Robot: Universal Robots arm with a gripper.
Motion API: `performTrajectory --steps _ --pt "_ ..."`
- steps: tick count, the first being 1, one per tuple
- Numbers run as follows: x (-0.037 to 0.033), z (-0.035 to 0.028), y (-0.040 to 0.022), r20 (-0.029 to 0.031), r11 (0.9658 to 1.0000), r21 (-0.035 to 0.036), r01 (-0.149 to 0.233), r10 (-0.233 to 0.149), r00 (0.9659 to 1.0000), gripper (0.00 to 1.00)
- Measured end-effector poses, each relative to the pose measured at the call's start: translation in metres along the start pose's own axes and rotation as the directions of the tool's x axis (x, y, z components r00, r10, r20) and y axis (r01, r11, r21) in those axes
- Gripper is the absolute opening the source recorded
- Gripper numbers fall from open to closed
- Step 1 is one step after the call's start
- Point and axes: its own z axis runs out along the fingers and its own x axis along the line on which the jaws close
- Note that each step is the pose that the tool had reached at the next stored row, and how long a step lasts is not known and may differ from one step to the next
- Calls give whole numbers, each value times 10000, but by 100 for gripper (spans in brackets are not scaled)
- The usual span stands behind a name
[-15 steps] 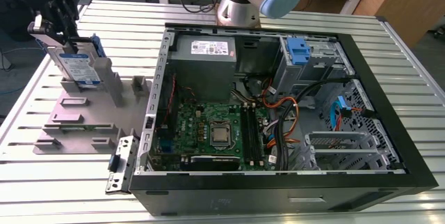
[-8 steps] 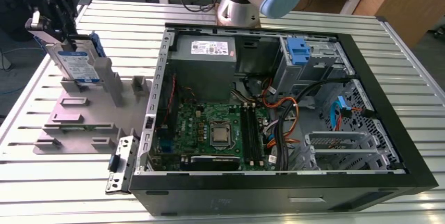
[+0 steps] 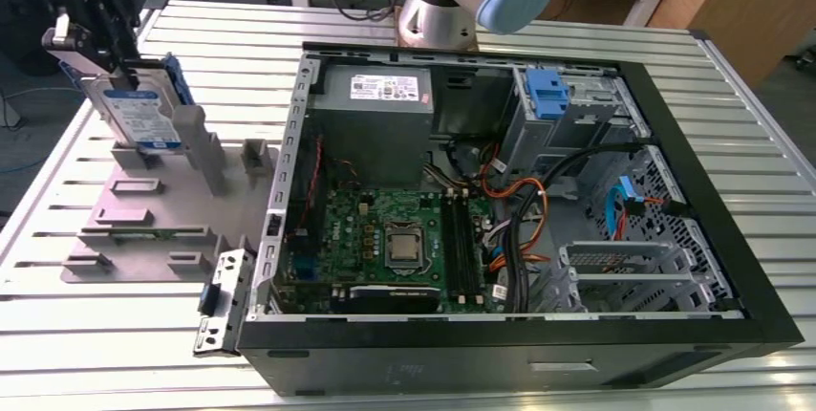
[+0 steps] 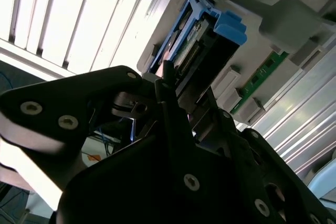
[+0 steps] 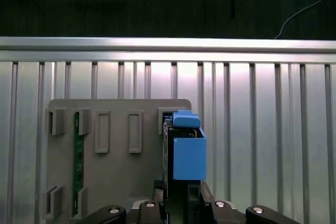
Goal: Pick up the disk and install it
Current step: 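Pick up the disk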
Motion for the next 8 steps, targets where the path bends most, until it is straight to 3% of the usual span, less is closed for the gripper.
performTrajectory --steps 8 --pt "-8 -213 7 1 10000 1 0 0 10000 35"
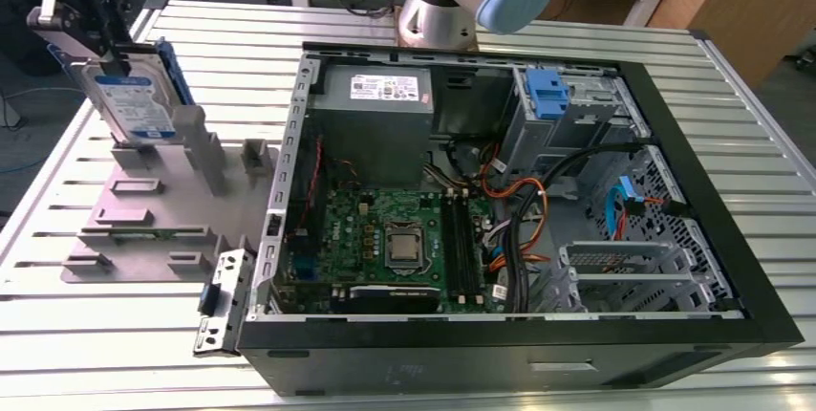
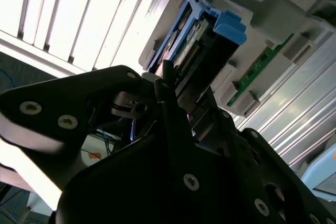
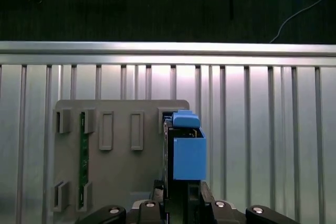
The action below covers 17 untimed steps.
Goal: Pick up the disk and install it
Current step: 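Pick up the disk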
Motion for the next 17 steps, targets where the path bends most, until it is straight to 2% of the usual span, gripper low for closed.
performTrajectory --steps 2,13,17 --pt "-1 -34 1 0 10000 -2 0 0 10000 35" --pt "-1 -33 1 -1 10000 0 0 0 10000 35" --pt "-2 -64 2 -2 10000 -1 0 0 10000 35"
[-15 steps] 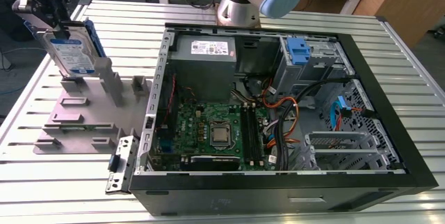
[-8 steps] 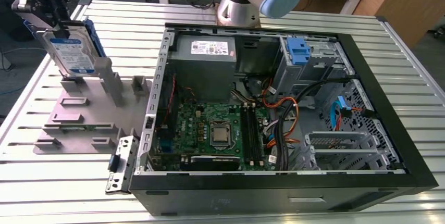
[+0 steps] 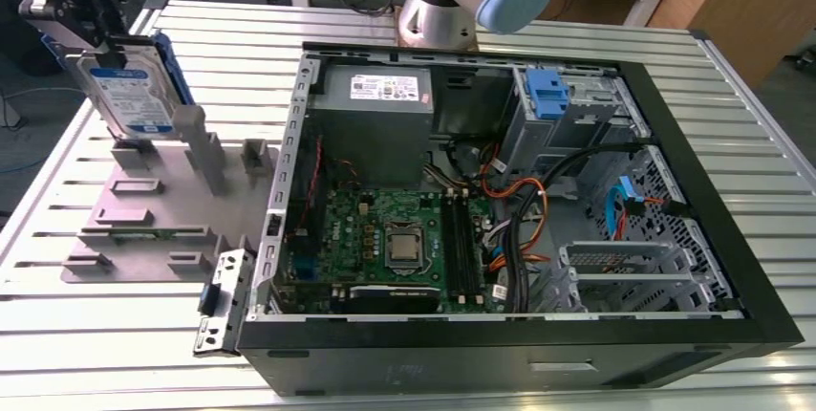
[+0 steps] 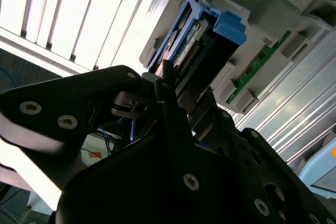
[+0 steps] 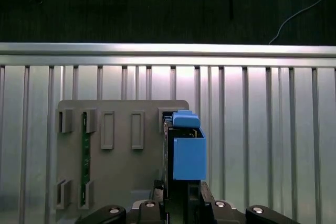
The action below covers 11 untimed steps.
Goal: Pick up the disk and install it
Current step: 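Pick up the disk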
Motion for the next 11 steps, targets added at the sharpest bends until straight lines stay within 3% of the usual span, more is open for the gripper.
performTrajectory --steps 11 --pt "-6 -182 6 1 10000 0 0 0 10000 35"
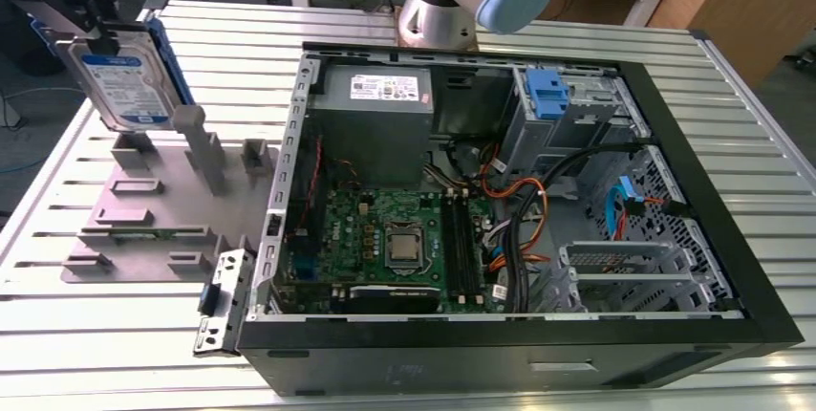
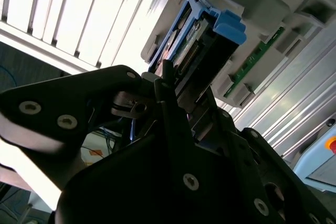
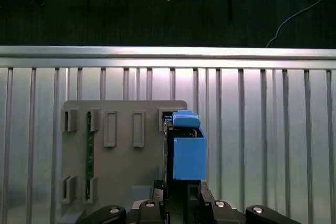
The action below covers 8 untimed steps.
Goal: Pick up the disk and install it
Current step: 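Pick up the disk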
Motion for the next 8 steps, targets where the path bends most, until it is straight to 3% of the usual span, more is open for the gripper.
performTrajectory --steps 8 --pt "-6 -175 6 0 10000 0 0 0 10000 35"
